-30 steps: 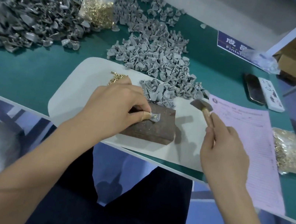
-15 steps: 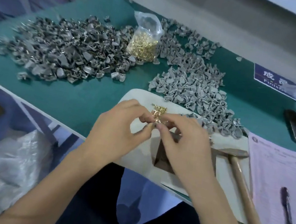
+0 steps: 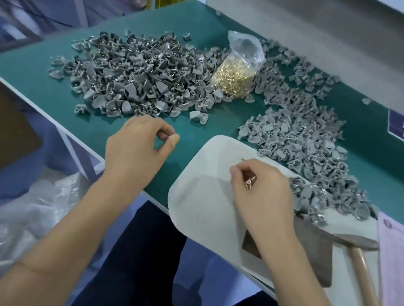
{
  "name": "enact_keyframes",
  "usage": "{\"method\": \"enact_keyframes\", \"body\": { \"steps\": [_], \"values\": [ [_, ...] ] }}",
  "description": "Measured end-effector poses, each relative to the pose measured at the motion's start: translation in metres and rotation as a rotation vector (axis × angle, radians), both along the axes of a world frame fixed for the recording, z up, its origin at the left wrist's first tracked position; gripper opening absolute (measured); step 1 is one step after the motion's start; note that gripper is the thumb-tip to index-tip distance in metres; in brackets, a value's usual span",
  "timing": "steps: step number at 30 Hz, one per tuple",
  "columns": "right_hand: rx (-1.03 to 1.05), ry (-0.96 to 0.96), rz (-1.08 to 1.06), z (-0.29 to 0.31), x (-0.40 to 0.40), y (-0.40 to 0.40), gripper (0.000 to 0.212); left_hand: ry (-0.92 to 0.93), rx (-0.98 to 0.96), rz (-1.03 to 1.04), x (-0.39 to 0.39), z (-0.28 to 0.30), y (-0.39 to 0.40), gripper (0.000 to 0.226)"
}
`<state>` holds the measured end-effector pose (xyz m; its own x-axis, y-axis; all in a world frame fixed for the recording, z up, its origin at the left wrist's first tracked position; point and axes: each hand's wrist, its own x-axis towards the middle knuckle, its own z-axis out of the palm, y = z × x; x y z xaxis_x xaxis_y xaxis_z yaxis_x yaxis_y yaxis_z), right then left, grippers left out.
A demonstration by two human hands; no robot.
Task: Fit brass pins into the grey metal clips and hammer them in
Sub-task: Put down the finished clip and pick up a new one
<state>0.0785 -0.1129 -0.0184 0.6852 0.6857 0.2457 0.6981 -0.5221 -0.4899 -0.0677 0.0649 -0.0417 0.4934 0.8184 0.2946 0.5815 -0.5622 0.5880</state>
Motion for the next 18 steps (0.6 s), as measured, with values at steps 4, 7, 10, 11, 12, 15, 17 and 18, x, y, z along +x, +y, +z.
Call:
{"method": "enact_keyframes", "body": {
  "steps": [4,7,10,11,12,15,17,18],
  "values": [
    [-0.045,-0.084,-0.142,0.004,0.021,-0.016,0.014,-0.025,-0.033,-0.278,0.028,0.005,-0.025,0.011],
    [-0.029,-0.057,-0.171,0.004,0.027,-0.018,0.015,0.028,-0.037,-0.384,0.063,0.009,-0.033,0.016],
    [-0.035,-0.059,-0.193,0.003,0.025,-0.015,0.016,0.127,-0.021,-0.366,0.107,0.008,-0.030,0.022],
    [-0.032,-0.068,-0.200,0.003,0.024,-0.014,0.016,0.142,0.006,-0.333,0.118,0.007,-0.026,0.023],
    [-0.023,-0.074,-0.217,0.003,0.024,-0.014,0.016,0.154,0.031,-0.305,0.128,0.005,-0.022,0.023],
    [0.018,-0.068,-0.287,0.003,0.028,-0.016,0.016,0.201,0.023,-0.281,0.150,0.001,-0.014,0.032],
    [0.036,-0.054,-0.296,0.003,0.031,-0.018,0.017,0.210,0.019,-0.280,0.156,-0.001,-0.013,0.024],
    [0.033,-0.056,-0.287,0.002,0.031,-0.018,0.017,0.205,0.025,-0.276,0.157,-0.002,-0.012,0.019]
  ]
}}
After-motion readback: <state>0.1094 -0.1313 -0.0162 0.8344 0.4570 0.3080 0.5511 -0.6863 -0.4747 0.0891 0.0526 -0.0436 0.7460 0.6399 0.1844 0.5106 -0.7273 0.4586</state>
